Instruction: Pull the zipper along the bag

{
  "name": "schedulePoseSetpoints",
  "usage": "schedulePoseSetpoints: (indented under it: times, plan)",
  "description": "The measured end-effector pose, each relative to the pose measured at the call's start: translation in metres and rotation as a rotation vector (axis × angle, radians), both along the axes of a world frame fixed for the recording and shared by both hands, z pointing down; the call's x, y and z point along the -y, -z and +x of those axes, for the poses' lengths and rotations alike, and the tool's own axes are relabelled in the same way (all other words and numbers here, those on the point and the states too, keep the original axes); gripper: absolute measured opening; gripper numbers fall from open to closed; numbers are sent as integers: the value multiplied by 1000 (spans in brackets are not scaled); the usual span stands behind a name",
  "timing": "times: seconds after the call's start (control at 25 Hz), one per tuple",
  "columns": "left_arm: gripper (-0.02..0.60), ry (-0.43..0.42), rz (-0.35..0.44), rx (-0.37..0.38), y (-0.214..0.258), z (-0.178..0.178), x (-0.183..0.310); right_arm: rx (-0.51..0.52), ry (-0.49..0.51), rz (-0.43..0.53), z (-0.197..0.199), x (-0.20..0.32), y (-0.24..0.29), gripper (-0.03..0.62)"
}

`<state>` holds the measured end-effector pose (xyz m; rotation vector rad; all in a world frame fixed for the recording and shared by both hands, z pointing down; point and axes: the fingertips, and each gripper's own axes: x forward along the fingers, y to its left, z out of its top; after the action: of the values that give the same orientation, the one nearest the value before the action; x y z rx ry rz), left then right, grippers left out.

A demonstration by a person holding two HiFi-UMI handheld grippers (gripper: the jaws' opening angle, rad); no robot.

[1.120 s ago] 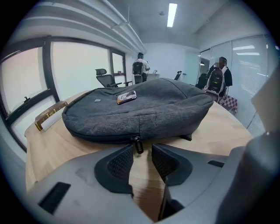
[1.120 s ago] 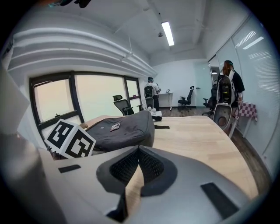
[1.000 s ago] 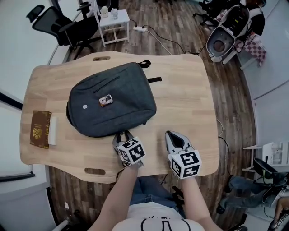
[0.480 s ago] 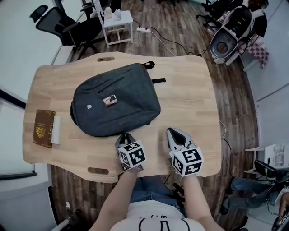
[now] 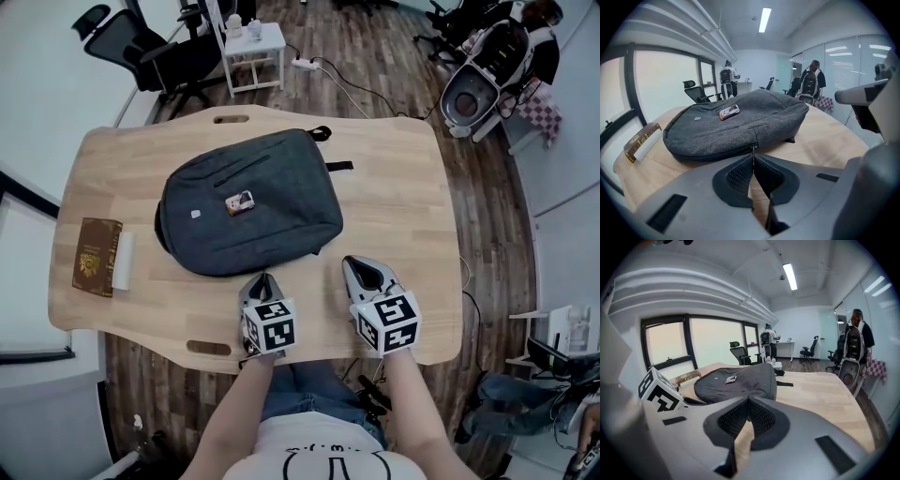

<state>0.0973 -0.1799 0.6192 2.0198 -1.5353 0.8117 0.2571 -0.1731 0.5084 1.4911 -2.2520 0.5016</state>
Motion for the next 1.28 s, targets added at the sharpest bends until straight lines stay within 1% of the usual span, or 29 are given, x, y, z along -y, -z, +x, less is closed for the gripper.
schedulePoseSetpoints:
  times: [0.08,0.16,0.36,0.6,0.68,0.8,1.04,1.2,1.28]
  plan:
    - [18,-14,17,-1,2,-1,0,-41,44,7,-7,7,1,52]
    - [18,-22,32,-8,4,-2,0,-54,70,7,-14,11,0,52]
    - [18,-70,64,15,8,-2,1,-51,106,-20,-31,6,-11,52]
    - [19,-75,74,3,9,-2,4,-44,131,-34,-44,5,-17,52]
    - [20,-79,74,-15,10,-2,6,-47,139,-33,-45,8,-17,52]
    - [18,-76,63,-72,11,0,4,-66,146,-38,-44,17,-19,52]
    - [17,-58,9,-170,9,-4,3,-127,141,-87,-52,51,-44,52]
    - [17,-74,-8,-169,6,-1,1,-249,159,-133,-51,60,-65,52]
    - [17,-66,-9,-170,5,-2,2,-267,179,-175,-52,61,-71,52]
